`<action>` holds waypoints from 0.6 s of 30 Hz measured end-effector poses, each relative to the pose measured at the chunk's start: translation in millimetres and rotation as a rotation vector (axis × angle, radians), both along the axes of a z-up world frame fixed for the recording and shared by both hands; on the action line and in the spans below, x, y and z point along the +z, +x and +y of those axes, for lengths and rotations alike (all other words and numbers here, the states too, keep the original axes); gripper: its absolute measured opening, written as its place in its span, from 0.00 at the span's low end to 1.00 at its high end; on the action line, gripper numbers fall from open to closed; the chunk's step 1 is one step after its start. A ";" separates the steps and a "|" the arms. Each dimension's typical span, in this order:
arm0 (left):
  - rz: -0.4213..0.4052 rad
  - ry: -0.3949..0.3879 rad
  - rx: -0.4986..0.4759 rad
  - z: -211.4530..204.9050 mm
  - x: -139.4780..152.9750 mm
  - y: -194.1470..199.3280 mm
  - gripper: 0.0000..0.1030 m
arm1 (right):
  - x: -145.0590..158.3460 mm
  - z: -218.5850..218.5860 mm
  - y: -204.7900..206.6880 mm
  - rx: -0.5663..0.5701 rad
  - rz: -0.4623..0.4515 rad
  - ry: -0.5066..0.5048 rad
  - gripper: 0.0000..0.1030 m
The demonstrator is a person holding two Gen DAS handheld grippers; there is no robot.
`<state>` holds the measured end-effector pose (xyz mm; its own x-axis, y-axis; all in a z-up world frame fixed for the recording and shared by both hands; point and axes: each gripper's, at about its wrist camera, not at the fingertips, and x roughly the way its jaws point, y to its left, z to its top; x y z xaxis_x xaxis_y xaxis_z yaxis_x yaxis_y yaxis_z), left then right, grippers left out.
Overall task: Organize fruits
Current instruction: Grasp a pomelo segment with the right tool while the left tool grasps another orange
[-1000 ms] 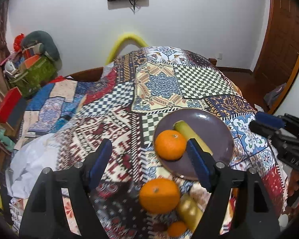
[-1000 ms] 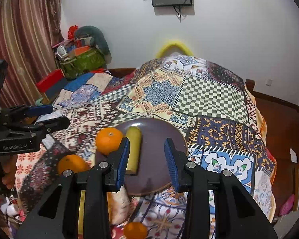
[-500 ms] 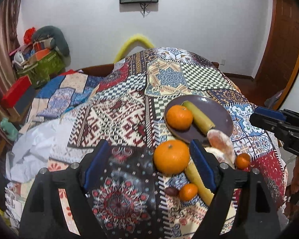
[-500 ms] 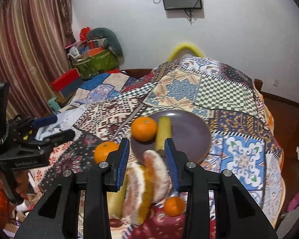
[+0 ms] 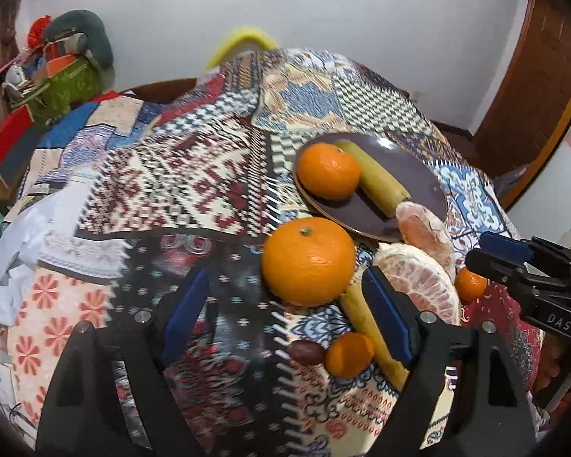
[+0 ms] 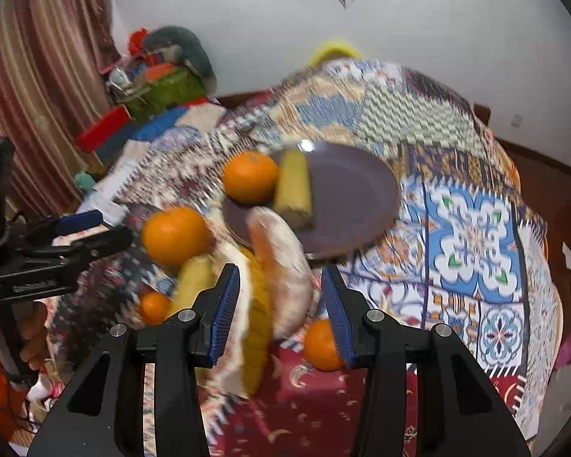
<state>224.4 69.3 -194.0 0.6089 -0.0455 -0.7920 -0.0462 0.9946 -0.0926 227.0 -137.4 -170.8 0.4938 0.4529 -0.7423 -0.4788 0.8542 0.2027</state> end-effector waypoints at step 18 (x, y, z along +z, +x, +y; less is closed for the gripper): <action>0.063 -0.039 0.000 -6.1 -37.2 35.9 0.80 | -27.1 5.7 30.6 0.030 0.082 0.097 0.28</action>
<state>260.3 63.2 -231.1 0.5582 -0.0769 -0.8261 -0.0533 0.9903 -0.1283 257.6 -131.7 -198.0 0.4182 0.5383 -0.7317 -0.4826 0.8141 0.3231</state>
